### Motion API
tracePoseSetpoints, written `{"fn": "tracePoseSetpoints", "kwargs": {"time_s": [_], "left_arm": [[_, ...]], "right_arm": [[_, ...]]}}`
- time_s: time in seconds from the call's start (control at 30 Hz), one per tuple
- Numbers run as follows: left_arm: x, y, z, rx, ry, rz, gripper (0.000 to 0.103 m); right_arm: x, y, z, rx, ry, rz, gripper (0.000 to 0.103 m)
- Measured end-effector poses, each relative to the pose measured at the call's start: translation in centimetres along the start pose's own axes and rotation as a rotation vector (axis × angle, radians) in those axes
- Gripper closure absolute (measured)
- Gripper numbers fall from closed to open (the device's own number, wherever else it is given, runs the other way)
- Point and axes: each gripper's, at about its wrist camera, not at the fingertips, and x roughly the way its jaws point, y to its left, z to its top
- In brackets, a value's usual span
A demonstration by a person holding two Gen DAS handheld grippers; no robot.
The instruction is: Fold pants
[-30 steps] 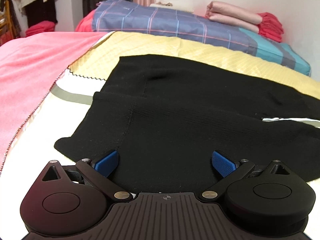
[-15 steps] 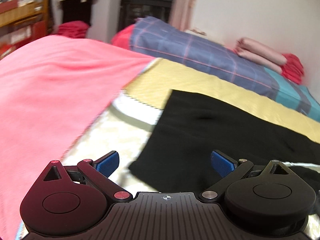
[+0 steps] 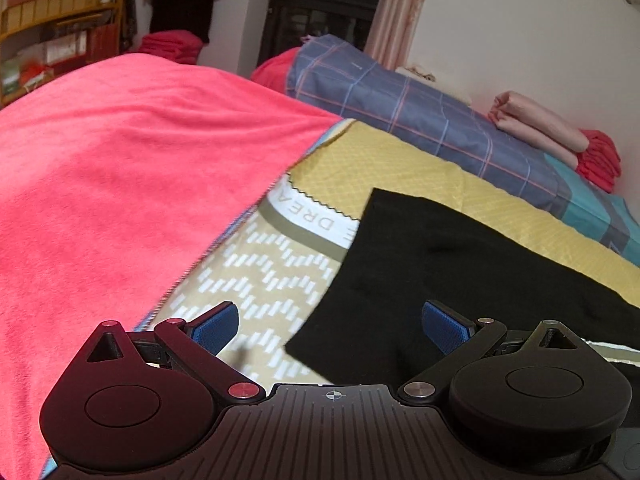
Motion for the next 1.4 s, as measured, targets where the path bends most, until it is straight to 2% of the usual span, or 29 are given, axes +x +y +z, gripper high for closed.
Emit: {"fn": "tracePoseSetpoints", "kwargs": {"time_s": [0.13,0.17,0.23,0.27,0.43,0.53,0.6,0.67,0.7,0.73,0.77,0.8,0.87,0.9,0.97,1.03,1.1,1.13,1.17,1.23,1.33,1.4], "left_arm": [[0.8,-2.2,-0.4,0.058,0.018,-0.017,0.0],[1.0,-2.5,-0.5,0.067,0.021,-0.021,0.0],[1.4,-3.4,-0.6,0.076,0.028,-0.039,0.0],[1.6,-3.9,-0.6,0.08,0.034,-0.051,0.0],[2.7,-6.9,-1.0,0.126,0.06,-0.102,0.0],[3.6,-8.8,-1.3,0.149,0.083,-0.122,0.0],[4.5,-10.1,-1.7,0.163,0.103,-0.144,0.0],[5.8,-11.3,-2.4,0.183,0.13,-0.136,0.0],[6.7,-11.7,-2.8,0.193,0.15,-0.119,0.0],[7.5,-12.1,-3.3,0.203,0.175,-0.092,0.0],[8.0,-12.2,-3.7,0.214,0.188,-0.067,0.0],[8.2,-12.4,-4.2,0.239,0.176,-0.052,0.0],[7.9,-12.6,-4.8,0.285,0.153,-0.044,0.0],[7.9,-12.5,-5.0,0.294,0.149,-0.044,0.0],[8.1,-12.4,-5.1,0.292,0.139,-0.04,0.0],[8.3,-12.6,-5.3,0.301,0.124,-0.021,0.0],[8.3,-13.0,-5.7,0.323,0.112,-0.005,0.0],[8.2,-13.1,-5.7,0.329,0.108,-0.003,0.0],[8.2,-13.0,-5.7,0.326,0.105,-0.008,0.0],[8.1,-12.6,-5.7,0.31,0.1,-0.025,0.0],[8.1,-12.6,-5.6,0.301,0.095,-0.032,0.0],[8.1,-12.9,-5.7,0.312,0.095,-0.022,0.0]], "right_arm": [[-3.3,-1.4,0.2,0.043,-0.032,0.035,0.074],[-4.6,-1.8,-0.3,0.033,-0.039,0.01,0.071],[-6.8,-3.2,-1.9,0.021,-0.04,-0.065,0.052],[-7.7,-3.7,-3.0,0.026,-0.022,-0.11,0.051],[-12.8,-8.9,-10.7,0.139,0.16,-0.31,0.051],[-13.5,-11.4,-15.0,0.167,0.28,-0.4,0.051],[-13.4,-12.5,-16.7,0.167,0.265,-0.444,0.051],[-13.1,-13.9,-17.7,0.227,0.225,-0.453,0.052],[-13.0,-14.7,-17.9,0.28,0.212,-0.445,0.061],[-13.0,-15.2,-18.1,0.337,0.205,-0.411,0.087],[-13.4,-15.2,-18.0,0.376,0.205,-0.38,0.091],[-13.3,-14.5,-17.5,0.361,0.206,-0.383,0.093],[-15.4,-13.0,-17.9,0.311,0.206,-0.362,0.093],[-16.3,-12.8,-18.3,0.327,0.198,-0.35,0.092],[-16.7,-12.9,-18.6,0.382,0.171,-0.34,0.082],[-17.2,-14.8,-19.2,0.51,0.152,-0.316,0.046],[-17.7,-16.9,-19.9,0.659,0.108,-0.312,0.034],[-18.6,-17.8,-20.7,0.727,0.082,-0.332,0.034],[-19.4,-19.0,-21.5,0.784,0.073,-0.373,0.034],[-21.4,-21.0,-23.3,0.878,0.086,-0.533,0.03],[-23.0,-24.6,-26.5,1.034,0.148,-0.803,0.028],[-23.1,-27.1,-28.5,1.159,0.204,-0.908,0.029]]}}
